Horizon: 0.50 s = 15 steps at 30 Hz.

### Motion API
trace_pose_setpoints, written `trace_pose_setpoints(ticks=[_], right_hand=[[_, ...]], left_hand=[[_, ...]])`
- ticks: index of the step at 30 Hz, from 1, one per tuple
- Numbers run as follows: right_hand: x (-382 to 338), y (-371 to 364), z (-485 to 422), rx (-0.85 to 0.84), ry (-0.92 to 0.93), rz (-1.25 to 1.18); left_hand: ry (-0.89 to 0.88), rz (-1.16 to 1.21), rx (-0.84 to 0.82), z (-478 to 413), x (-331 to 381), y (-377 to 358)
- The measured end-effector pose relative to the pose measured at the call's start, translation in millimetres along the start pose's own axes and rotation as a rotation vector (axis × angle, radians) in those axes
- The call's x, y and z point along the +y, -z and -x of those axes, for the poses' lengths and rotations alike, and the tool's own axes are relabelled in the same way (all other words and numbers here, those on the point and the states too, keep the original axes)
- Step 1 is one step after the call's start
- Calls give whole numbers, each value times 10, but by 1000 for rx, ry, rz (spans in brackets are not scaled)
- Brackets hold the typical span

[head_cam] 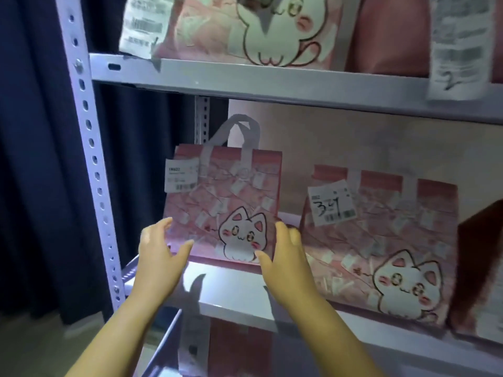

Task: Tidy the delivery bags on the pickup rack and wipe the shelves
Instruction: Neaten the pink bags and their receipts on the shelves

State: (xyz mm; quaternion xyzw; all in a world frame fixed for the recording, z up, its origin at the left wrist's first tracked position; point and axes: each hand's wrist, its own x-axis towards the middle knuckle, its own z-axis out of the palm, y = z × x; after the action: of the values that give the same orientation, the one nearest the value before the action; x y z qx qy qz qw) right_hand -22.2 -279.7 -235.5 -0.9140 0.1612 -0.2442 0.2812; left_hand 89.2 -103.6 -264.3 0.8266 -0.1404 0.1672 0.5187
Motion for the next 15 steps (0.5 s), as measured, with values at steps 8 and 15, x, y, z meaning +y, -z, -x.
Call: trace_pose_setpoints(ticks=[8,15], right_hand=[[-72,-261,-207,-45,-227,53],[-91,-280,-184,-17,-289,17]], left_hand=[[156,-35,-96,-388,-182,-104],[183,-15,-104,-422,-281,-48]])
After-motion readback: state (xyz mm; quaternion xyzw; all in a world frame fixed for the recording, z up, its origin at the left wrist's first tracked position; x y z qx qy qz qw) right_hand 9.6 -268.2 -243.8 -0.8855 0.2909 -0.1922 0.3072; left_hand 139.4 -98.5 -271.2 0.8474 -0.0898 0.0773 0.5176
